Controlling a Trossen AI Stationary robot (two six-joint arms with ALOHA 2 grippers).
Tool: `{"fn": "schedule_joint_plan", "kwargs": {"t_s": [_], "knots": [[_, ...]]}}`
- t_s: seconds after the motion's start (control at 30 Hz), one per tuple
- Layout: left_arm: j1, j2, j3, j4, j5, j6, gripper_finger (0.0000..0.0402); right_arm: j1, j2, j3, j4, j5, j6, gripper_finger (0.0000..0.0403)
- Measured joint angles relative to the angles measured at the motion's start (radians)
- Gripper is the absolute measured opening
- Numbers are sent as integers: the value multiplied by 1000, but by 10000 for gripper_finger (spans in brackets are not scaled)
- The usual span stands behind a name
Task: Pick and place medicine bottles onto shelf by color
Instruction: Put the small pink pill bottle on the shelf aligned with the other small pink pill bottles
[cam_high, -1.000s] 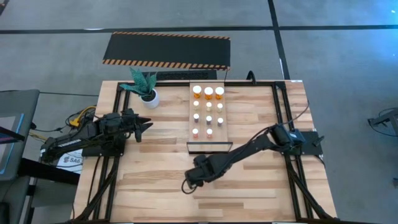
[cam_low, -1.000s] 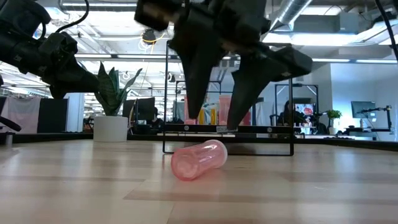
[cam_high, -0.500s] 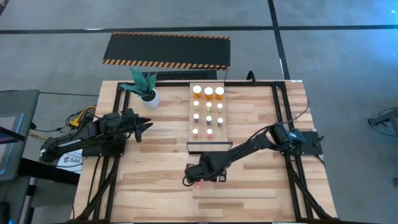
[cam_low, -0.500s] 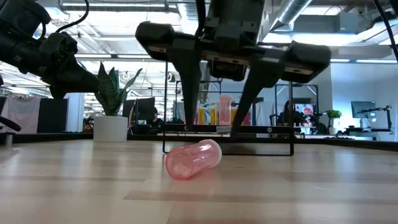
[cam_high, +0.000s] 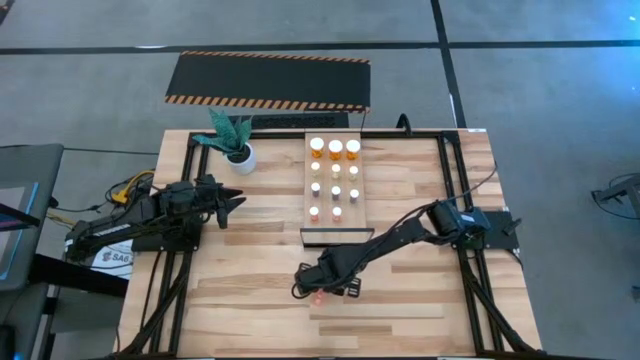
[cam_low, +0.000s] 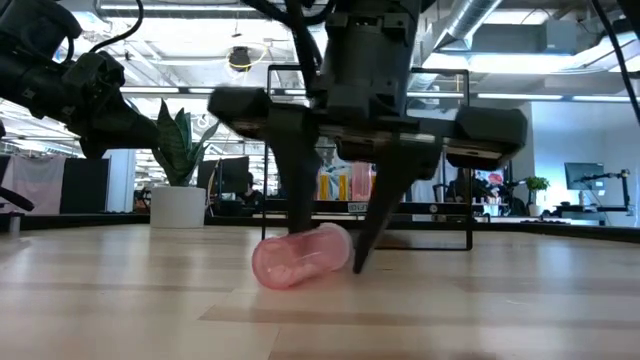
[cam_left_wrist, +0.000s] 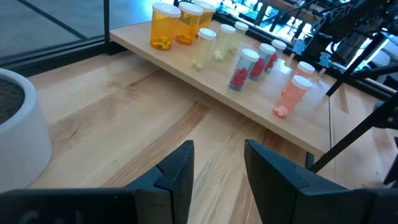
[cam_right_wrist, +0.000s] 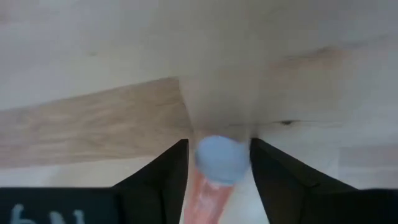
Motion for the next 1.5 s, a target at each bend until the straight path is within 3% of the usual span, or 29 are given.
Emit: {"fn": "schedule_joint_plan", "kwargs": {"t_s": [0.43, 0.8, 1.2, 1.33, 1.5], "knots": [[0, 0, 0, 0, 0, 0, 128, -1, 11, 1, 17, -39, -35, 127], [0, 0, 0, 0, 0, 0, 128, 1, -4, -3, -3, -32, -280, 132], [0, 0, 0, 0, 0, 0, 128, 10, -15, 60, -82, 197, -636, 133], [0, 0, 0, 0, 0, 0, 128, 43, -16, 114, -70, 342, -724, 133], [0, 0, 0, 0, 0, 0, 128, 95, -16, 128, -9, 601, -872, 133]]}}
